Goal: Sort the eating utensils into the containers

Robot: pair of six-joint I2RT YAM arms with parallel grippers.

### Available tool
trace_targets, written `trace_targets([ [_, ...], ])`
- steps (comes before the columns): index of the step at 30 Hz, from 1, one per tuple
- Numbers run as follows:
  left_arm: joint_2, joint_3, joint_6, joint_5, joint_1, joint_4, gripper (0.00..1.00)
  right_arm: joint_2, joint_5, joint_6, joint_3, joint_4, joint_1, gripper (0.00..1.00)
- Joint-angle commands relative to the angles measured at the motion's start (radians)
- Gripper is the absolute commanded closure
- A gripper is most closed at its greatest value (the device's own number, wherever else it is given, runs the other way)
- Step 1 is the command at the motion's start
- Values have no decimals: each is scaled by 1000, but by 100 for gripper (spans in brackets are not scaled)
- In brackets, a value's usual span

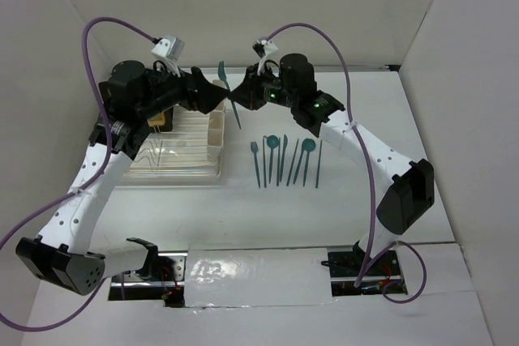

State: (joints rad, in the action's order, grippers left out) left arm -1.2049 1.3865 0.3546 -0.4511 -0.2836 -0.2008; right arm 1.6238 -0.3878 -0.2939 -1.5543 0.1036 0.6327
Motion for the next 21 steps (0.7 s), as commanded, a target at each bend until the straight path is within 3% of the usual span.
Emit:
trace_targets([
  [1,-7,-6,73,32,6,93,0,-48,-36,16,-32,-50,32,100],
  [10,-58,46,179,199,6,23,4,-90,-16,16,-13,-50,73,100],
  [14,-62,48,201,212,6,9,8,-107,-6,16,-4,-41,71,100],
  [21,-80,42,216,172,0,63,25,-104,-6,12,-4,-31,88,100],
])
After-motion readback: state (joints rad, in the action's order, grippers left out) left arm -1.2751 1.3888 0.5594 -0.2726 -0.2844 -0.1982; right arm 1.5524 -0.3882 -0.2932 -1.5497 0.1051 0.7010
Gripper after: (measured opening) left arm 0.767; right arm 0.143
